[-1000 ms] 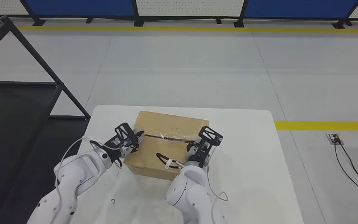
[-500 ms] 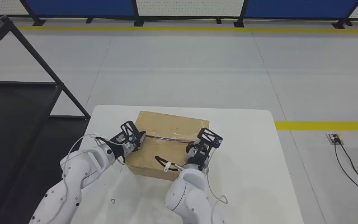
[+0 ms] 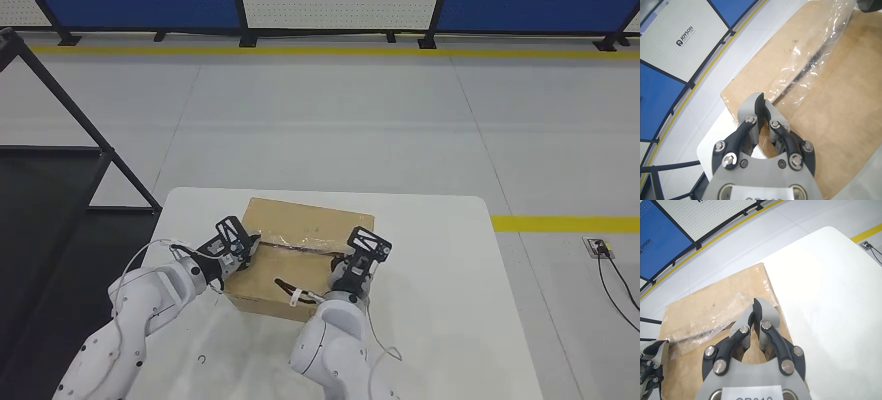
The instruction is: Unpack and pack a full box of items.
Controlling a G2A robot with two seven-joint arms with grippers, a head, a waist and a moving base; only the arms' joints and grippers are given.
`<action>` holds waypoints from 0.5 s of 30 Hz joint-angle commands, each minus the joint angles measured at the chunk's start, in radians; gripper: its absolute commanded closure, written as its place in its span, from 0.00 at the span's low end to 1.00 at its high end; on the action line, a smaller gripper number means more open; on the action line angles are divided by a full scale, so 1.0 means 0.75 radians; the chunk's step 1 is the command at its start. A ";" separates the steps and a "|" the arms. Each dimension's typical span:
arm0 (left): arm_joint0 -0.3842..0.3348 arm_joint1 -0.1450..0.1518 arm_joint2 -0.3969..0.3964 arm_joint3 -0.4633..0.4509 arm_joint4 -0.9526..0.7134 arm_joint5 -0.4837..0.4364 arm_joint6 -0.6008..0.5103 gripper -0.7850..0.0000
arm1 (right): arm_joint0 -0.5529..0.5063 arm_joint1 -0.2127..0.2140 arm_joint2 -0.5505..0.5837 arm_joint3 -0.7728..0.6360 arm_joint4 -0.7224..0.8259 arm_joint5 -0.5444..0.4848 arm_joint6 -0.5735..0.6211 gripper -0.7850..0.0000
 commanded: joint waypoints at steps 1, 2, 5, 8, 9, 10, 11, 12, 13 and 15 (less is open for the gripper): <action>-0.002 0.000 0.001 0.002 0.002 -0.003 -0.001 1.00 | 0.001 0.000 -0.003 0.003 -0.018 0.000 -0.001 0.81; -0.003 0.000 0.001 0.002 0.002 -0.006 -0.002 1.00 | 0.001 0.000 -0.007 0.006 -0.030 0.000 -0.004 0.75; -0.005 -0.001 0.001 0.004 0.005 -0.011 -0.001 1.00 | -0.001 0.001 -0.014 0.012 -0.062 0.000 -0.002 0.71; -0.006 -0.001 0.001 0.006 0.008 -0.017 0.002 1.00 | -0.004 0.002 -0.014 0.016 -0.099 0.000 0.004 0.62; -0.006 -0.001 0.001 0.007 0.009 -0.018 0.003 1.00 | -0.004 0.002 -0.014 0.016 -0.110 0.000 0.007 0.62; -0.007 -0.001 0.000 0.007 0.009 -0.018 0.003 1.00 | -0.005 0.002 -0.014 0.015 -0.120 0.000 0.011 0.61; -0.007 -0.001 0.000 0.007 0.010 -0.020 0.004 1.00 | -0.006 0.002 -0.014 0.014 -0.128 0.000 0.014 0.61; -0.007 -0.001 -0.001 0.007 0.012 -0.023 0.004 1.00 | -0.008 0.002 -0.013 0.013 -0.141 0.000 0.016 0.62; -0.007 -0.001 -0.001 0.008 0.010 -0.025 0.006 1.00 | -0.010 0.003 -0.011 0.013 -0.152 0.000 0.019 0.62; -0.008 -0.001 -0.003 0.008 0.011 -0.027 0.008 1.00 | -0.013 0.003 -0.008 0.012 -0.173 0.000 0.028 0.63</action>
